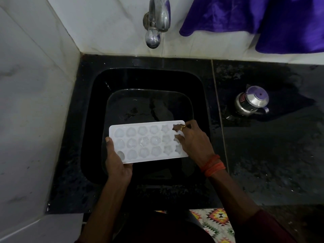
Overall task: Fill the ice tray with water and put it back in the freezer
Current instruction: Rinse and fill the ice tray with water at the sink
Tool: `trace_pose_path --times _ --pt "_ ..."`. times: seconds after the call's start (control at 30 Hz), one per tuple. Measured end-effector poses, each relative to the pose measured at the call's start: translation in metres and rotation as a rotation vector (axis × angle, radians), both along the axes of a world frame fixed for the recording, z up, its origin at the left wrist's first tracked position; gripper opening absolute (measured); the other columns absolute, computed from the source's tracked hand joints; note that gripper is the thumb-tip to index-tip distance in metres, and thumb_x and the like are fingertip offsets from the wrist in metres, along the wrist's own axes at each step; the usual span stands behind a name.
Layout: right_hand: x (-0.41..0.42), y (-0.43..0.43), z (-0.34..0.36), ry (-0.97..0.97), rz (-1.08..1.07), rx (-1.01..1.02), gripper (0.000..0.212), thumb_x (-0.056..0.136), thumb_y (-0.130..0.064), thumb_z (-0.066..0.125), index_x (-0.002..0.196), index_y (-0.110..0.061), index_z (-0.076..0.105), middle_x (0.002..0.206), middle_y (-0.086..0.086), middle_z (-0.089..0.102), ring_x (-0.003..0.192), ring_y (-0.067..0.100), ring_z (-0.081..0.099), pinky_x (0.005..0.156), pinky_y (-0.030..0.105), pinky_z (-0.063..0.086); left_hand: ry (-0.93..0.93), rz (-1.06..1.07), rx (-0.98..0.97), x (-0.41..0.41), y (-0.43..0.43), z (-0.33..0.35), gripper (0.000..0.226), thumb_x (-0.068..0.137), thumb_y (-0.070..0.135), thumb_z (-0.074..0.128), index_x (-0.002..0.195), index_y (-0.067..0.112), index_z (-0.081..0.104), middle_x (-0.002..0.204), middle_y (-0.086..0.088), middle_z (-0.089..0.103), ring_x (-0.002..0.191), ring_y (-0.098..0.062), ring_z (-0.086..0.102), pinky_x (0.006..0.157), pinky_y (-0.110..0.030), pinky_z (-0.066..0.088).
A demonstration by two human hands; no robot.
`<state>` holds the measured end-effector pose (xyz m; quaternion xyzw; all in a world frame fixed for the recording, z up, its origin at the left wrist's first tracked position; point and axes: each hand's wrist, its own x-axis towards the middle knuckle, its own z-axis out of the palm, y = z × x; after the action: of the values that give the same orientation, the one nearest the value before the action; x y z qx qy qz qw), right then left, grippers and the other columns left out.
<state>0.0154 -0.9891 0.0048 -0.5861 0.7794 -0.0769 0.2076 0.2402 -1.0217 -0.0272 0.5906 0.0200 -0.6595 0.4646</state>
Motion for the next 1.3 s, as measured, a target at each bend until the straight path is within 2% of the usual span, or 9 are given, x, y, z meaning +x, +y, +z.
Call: trace_pose_path --times 0.17,0.4,0.57,0.8,0.97,1.13,1.3 --pt "-0.002 -0.002 0.003 -0.037 -0.003 0.009 0.034 0.093 -0.037 0.064 0.126 -0.031 0.061 0.122 -0.001 0.049 0.094 0.022 0.065 0.084 0.035 0.055 0.024 -0.013 0.01 0.001 -0.001 -0.001 0.054 0.093 0.064 0.061 0.123 0.022 0.073 0.121 -0.007 0.077 0.111 -0.033 0.073 0.095 -0.057 0.057" --pt "-0.002 -0.006 0.003 0.01 0.016 0.044 0.036 0.096 -0.04 0.058 0.13 -0.026 0.062 0.128 -0.002 0.047 0.098 0.02 0.065 0.086 0.032 0.054 0.029 0.003 0.016 0.001 -0.002 0.0 0.054 0.093 0.064 0.062 0.125 0.021 0.072 0.121 -0.007 0.077 0.113 -0.033 0.072 0.101 -0.059 0.054" --pt "-0.002 -0.007 0.007 -0.023 0.01 0.001 0.035 0.094 -0.037 0.063 0.127 -0.028 0.062 0.123 0.0 0.053 0.099 0.021 0.065 0.087 0.033 0.054 0.023 0.0 0.013 0.002 -0.004 0.002 0.053 0.091 0.065 0.064 0.122 0.022 0.074 0.117 -0.006 0.078 0.111 -0.033 0.073 0.097 -0.058 0.056" --pt "-0.001 -0.008 0.01 -0.007 0.026 0.067 0.036 0.094 -0.039 0.062 0.128 -0.027 0.061 0.127 0.001 0.052 0.104 0.023 0.063 0.091 0.035 0.053 -0.013 -0.007 0.001 0.003 -0.002 0.001 0.049 0.091 0.065 0.064 0.114 0.024 0.076 0.109 -0.003 0.08 0.1 -0.029 0.077 0.089 -0.056 0.061" --pt "0.001 -0.007 0.013 -0.048 -0.002 -0.014 0.027 0.089 -0.037 0.069 0.113 -0.027 0.064 0.116 0.002 0.06 0.099 0.022 0.065 0.085 0.033 0.05 -0.006 0.004 0.006 0.004 -0.002 0.002 0.049 0.091 0.065 0.064 0.115 0.023 0.076 0.108 -0.003 0.08 0.101 -0.03 0.077 0.088 -0.056 0.061" --pt "0.003 -0.006 0.014 -0.049 0.003 -0.02 0.031 0.089 -0.037 0.068 0.119 -0.03 0.064 0.115 0.001 0.061 0.098 0.021 0.064 0.084 0.031 0.049 -0.004 0.011 -0.016 0.005 -0.002 0.005 0.049 0.092 0.063 0.064 0.117 0.022 0.075 0.11 -0.004 0.08 0.099 -0.028 0.078 0.084 -0.054 0.062" --pt "0.004 -0.005 0.015 -0.034 0.006 -0.034 0.029 0.089 -0.036 0.067 0.115 -0.027 0.056 0.103 0.001 0.063 0.091 0.021 0.064 0.076 0.031 0.045 0.009 0.019 -0.008 0.004 -0.001 0.007 0.052 0.094 0.062 0.062 0.124 0.021 0.073 0.118 -0.006 0.078 0.11 -0.033 0.073 0.095 -0.057 0.058"
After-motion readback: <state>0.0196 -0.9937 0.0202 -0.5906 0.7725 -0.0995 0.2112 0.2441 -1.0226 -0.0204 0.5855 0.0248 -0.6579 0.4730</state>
